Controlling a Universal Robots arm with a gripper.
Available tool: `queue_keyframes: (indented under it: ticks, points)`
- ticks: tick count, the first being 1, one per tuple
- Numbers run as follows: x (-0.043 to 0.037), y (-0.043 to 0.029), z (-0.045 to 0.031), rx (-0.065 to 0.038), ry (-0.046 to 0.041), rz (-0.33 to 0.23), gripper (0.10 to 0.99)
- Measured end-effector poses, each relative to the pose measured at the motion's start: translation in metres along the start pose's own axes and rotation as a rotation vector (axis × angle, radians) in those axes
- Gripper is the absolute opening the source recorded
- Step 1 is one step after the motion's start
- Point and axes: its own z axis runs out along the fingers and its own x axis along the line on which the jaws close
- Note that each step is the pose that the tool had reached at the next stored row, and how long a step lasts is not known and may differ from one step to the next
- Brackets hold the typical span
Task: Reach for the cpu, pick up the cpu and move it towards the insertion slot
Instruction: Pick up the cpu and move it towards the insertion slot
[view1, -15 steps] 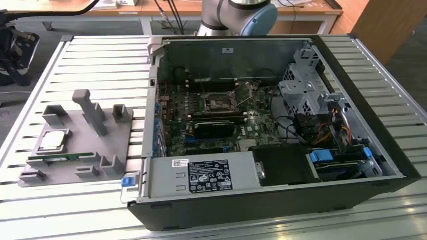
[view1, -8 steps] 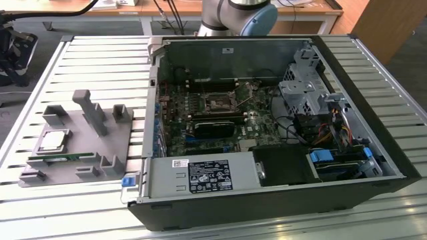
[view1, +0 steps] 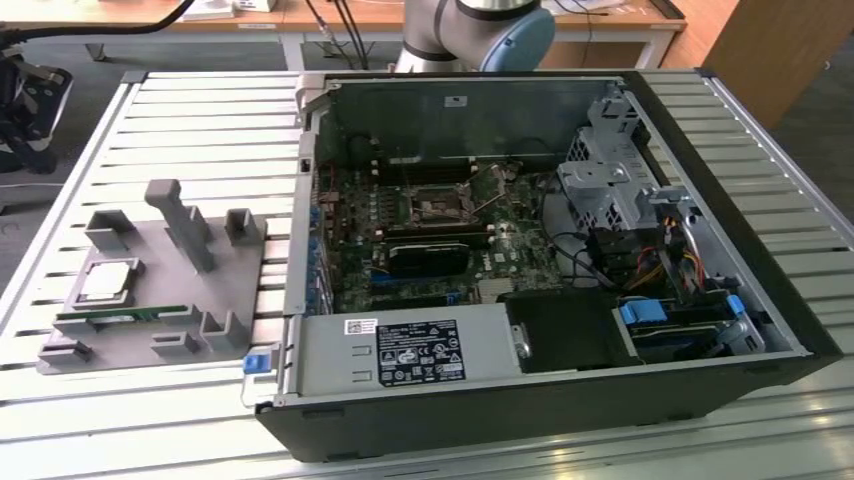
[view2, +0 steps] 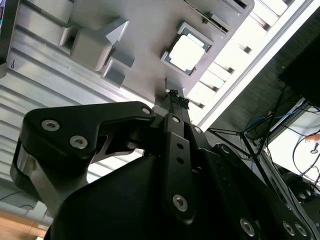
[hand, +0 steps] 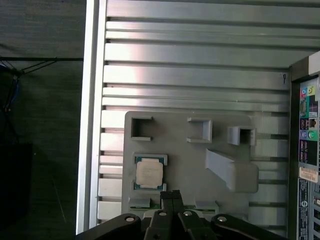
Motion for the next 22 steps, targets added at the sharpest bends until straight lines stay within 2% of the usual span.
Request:
queue_keyframes:
  ticks: [6, 10, 20, 22]
  points:
    - [0.0019, -0.0004, 0.0048, 0.000, 0.0000, 0.000, 0.106]
    - [0.0032, -0.0039, 0.0084, 0.000, 0.0000, 0.000, 0.106]
    - [0.0048, -0.0069, 0.0186, 0.000, 0.0001, 0.000, 0.114]
    - [0.0047, -0.0072, 0.0217, 0.000, 0.0001, 0.000, 0.235]
